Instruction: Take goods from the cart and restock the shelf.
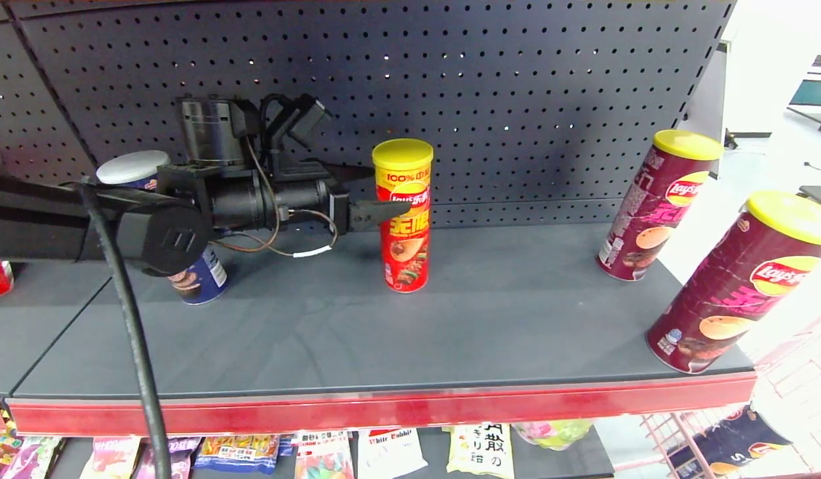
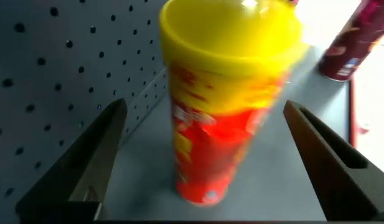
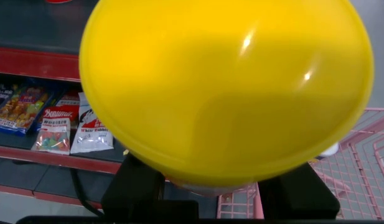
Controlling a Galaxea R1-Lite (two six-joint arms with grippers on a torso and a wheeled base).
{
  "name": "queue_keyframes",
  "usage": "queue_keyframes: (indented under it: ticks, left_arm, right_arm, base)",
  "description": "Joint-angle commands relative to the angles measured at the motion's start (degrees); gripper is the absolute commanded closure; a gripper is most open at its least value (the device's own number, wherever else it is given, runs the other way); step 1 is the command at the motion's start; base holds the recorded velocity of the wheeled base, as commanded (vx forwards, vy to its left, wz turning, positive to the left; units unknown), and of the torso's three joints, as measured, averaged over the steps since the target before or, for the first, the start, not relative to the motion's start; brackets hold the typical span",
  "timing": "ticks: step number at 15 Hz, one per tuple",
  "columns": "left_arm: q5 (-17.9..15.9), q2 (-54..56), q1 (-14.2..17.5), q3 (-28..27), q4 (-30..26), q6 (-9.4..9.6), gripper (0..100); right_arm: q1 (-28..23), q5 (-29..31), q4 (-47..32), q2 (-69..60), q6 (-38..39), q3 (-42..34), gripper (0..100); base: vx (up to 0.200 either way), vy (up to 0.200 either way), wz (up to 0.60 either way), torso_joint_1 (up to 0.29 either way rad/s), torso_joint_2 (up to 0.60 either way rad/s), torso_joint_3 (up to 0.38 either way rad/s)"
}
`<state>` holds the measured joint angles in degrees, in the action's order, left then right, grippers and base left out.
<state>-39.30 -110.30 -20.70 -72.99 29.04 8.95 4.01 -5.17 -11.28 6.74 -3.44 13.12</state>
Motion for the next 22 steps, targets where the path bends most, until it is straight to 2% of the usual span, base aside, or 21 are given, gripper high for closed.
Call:
queue_keyframes:
  ticks: [1,5,14,15,22]
  left_arm:
    - [0.0,-3.1,0.0,-2.0,-0.4,0.02,0]
    - [-0.1,-4.7,-0.8,-4.3,-0.6,0.02,0]
    - [0.1,-6.1,-2.7,-5.6,-1.4,-0.07,0]
    - [0.2,-6.8,-2.7,-6.4,-1.4,-0.07,100]
    - [-0.2,-6.8,-3.8,-6.6,-1.5,-0.07,100]
  right_arm:
    - [0.0,0.0,-0.1,0.1,0.0,0.0,100]
    - [0.0,0.0,-0.1,0.1,0.0,-0.2,100]
    - [0.0,0.0,-0.1,0.1,0.0,-0.1,100]
    - [0.0,0.0,-0.1,0.1,0.0,-0.1,100]
    - [0.0,0.1,-0.1,0.0,0.2,-0.1,100]
  base:
    - [0.000,0.000,0.00,0.000,0.00,0.000]
    - [0.000,0.000,0.00,0.000,0.00,0.000]
    - [0.000,0.000,0.00,0.000,0.00,0.000]
    - [0.000,0.000,0.00,0.000,0.00,0.000]
    - [0.000,0.000,0.00,0.000,0.00,0.000]
